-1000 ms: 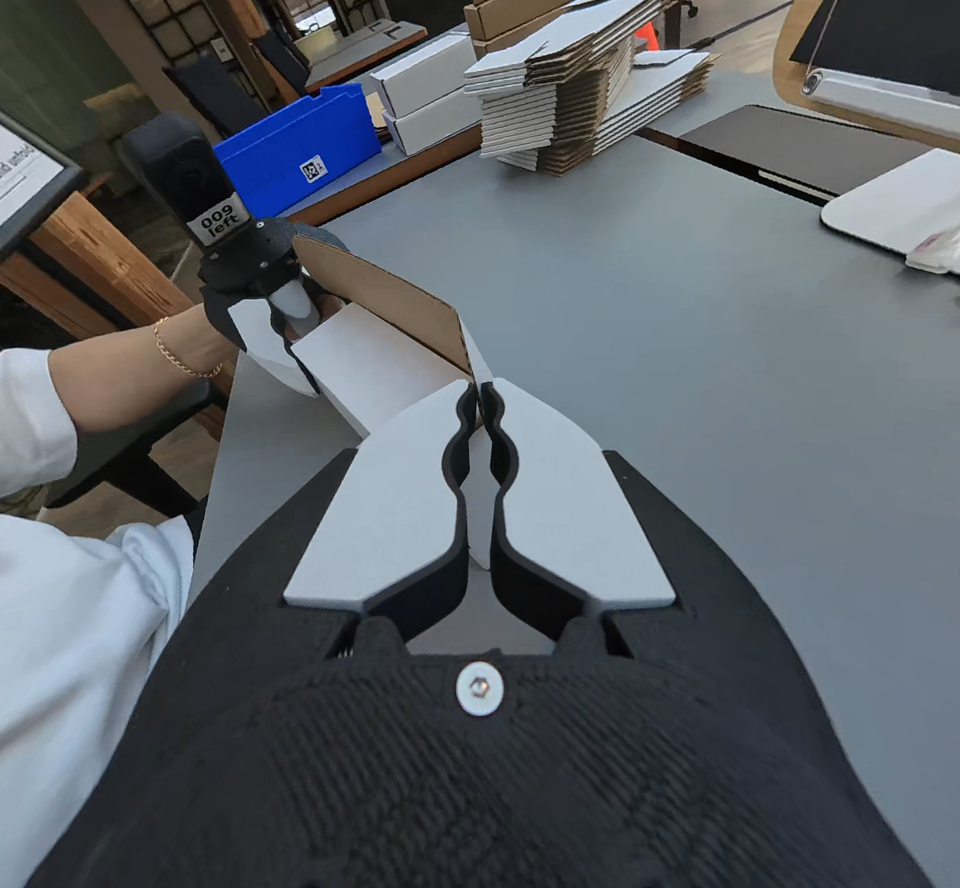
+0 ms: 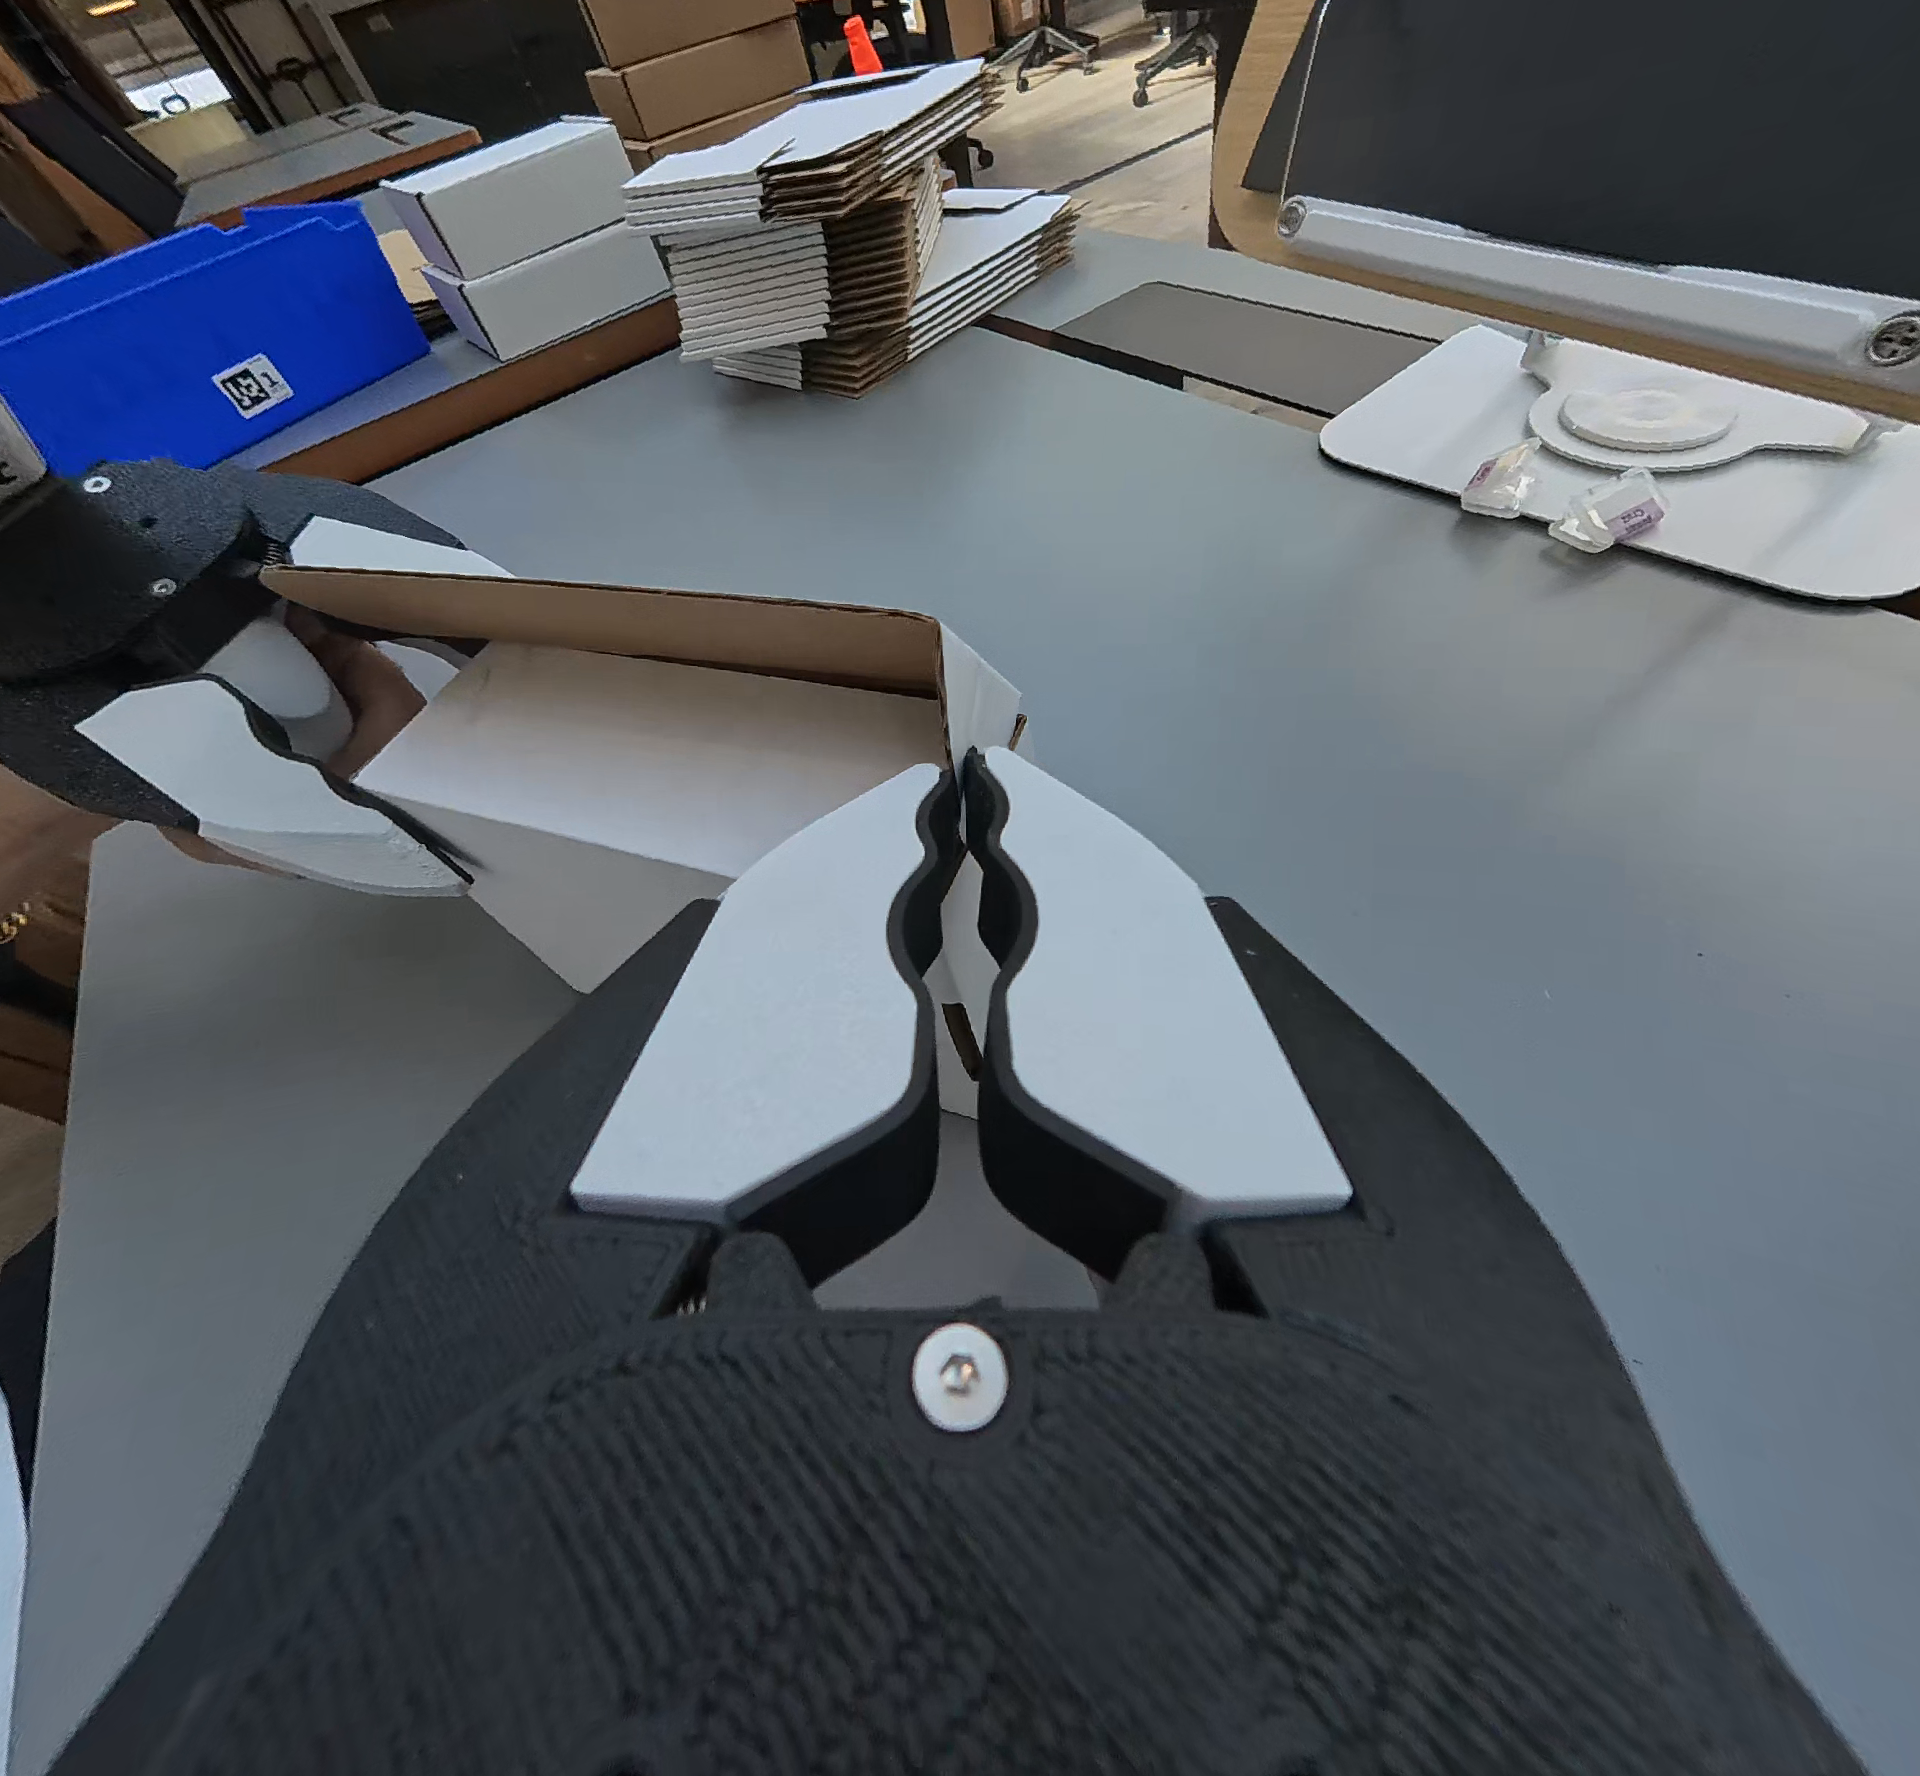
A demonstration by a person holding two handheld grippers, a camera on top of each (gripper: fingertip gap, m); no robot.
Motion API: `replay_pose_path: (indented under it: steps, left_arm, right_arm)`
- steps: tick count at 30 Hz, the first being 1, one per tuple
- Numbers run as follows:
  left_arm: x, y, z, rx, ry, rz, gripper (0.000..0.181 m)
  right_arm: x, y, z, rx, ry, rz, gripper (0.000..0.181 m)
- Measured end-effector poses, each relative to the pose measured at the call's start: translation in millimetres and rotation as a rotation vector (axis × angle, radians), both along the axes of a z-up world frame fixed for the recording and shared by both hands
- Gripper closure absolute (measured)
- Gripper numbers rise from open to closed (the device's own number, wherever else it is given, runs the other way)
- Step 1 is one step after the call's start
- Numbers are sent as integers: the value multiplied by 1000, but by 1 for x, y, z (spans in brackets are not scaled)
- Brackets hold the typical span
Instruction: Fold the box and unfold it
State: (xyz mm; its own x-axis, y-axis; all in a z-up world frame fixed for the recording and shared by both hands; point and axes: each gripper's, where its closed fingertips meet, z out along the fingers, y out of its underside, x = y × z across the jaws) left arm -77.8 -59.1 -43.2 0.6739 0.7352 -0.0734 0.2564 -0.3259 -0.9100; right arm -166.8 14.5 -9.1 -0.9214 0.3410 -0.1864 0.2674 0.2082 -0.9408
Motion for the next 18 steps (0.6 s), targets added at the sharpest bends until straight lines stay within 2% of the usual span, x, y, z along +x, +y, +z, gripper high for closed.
replay_pose_path:
  steps: [1, 5, 8, 12, 18]
  left_arm:
    - [0, 0, 1, 1, 14, 4, 117]
    - [8, -7, 12, 3, 131, 45, 115]
    - [20, -21, 33, 27, 234, 98, 115]
    - [40, -30, 57, 1, 353, 130, 137]
    - [50, -20, 57, -52, 363, 93, 157]
  right_arm:
    - [0, -1, 0, 0, 0, -11, 179]
    - [-1, -2, 0, 19, 28, -40, 179]
    - [0, -2, 0, 26, 34, -45, 180]
    - [1, -4, 0, 29, 40, -46, 180]
    - [1, -5, 0, 22, 33, -56, 180]
